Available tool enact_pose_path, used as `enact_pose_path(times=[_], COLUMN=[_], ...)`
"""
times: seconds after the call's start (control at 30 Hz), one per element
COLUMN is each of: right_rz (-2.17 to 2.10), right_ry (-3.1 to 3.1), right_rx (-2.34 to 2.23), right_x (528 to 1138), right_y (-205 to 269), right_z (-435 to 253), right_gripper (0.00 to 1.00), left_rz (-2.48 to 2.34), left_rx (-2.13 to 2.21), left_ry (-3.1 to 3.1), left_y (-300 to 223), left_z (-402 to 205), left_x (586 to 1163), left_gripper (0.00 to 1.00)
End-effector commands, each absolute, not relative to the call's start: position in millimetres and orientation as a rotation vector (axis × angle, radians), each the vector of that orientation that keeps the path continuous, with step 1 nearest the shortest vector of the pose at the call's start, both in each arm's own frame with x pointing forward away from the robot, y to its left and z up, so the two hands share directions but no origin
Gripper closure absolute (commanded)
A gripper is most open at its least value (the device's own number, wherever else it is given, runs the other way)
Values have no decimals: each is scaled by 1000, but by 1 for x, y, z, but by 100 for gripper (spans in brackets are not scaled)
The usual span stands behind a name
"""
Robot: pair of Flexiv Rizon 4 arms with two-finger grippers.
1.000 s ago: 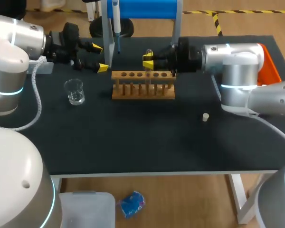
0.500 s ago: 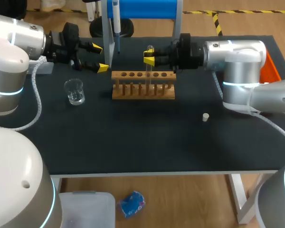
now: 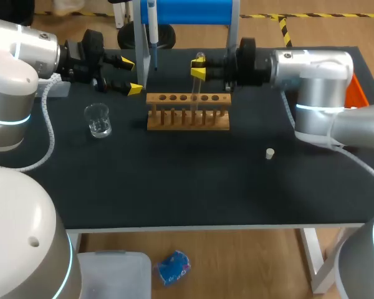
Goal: Invert the test tube, pick up the pipette, mount the tip to pipette, aspirate from beaker and dispense into the tube, eject the tip, return the pipette, and cap with the stopper.
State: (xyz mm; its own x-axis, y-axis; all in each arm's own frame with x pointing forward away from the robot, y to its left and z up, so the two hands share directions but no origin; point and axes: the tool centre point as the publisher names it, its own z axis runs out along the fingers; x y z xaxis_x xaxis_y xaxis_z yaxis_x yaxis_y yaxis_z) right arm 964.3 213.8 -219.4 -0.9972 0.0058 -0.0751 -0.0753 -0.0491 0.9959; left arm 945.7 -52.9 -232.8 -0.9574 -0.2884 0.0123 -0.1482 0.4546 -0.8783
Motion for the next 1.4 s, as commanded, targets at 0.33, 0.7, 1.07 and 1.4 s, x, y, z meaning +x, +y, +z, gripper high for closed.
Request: enact_pose_path(times=[0.33,0.7,1.07,1.4], right_rz=[2308,2494,2494,2530], right_ry=[2162,2402,2402,2611], right_rx=[52,556,556,1334], right_x=[956,949,949,935], right_y=[206,195,195,184], right_z=[-188,-193,-193,-187], right_gripper=[100,100,100,100], left_rz=[-1523,-1523,-1523,-1452], left_rx=[-387,-387,-387,65], left_ry=[2558,2558,2558,2199], left_y=[-53,-53,-53,-77], left_z=[-233,-233,-233,-224], left_x=[946,946,946,911], left_gripper=[0,0,0,0])
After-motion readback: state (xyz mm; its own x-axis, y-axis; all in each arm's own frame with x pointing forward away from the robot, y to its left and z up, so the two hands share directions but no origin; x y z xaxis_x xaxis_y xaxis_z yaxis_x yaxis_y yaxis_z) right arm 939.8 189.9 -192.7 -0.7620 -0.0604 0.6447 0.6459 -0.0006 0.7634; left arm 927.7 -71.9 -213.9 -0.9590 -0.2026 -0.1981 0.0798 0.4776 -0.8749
